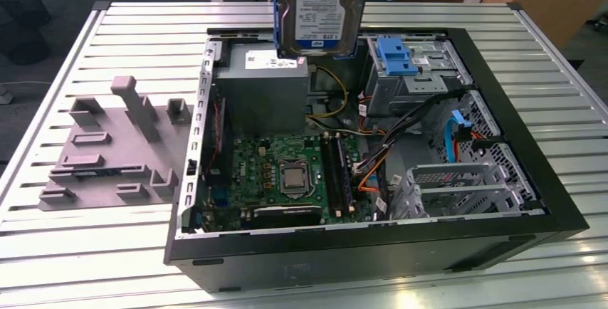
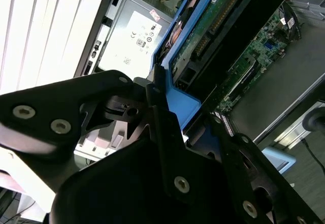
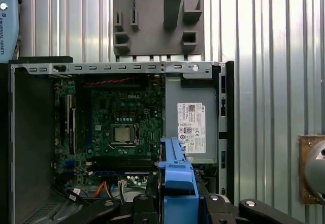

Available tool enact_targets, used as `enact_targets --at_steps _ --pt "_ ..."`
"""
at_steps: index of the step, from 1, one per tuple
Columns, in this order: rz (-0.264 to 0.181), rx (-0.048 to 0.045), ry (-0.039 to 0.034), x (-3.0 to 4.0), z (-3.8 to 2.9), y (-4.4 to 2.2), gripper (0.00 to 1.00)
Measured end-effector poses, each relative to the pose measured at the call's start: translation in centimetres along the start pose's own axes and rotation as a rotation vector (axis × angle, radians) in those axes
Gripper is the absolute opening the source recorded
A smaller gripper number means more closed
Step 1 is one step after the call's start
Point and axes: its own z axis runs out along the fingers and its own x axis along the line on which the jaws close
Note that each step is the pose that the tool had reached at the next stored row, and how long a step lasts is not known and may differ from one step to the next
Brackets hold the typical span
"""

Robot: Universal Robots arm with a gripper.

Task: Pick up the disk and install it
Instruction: 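Pick up the disk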

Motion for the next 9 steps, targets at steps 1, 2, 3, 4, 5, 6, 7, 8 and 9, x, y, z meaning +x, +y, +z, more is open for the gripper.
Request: enact_targets --at_steps 1,2,3,4,5,6,7,8,9 --pt "0.0 0.0 0.0 0.06 0.0 0.0 0.36" --pt "0.0 -0.0001 0.0001 0.12 0.0 0.0 0.36" --pt "0.0 0.0 0.0 0.18 0.0 -0.01 0.36" --pt "0.0 0.0 0.0 0.25 0.0 -0.01 0.36" --pt "0.0 0.0 0.0 0.32 0.0 -0.01 0.36" --pt "0.0 0.0 0.0 0.39 0.0 -0.01 0.36" --pt "0.0 0.0 0.0001 0.46 0.0 -0.01 0.36" --pt "0.0 0.0 0.0001 0.53 0.0 -0.02 0.36" --pt "0.0 0.0 0.0001 0.59 0.01 -0.02 0.36"
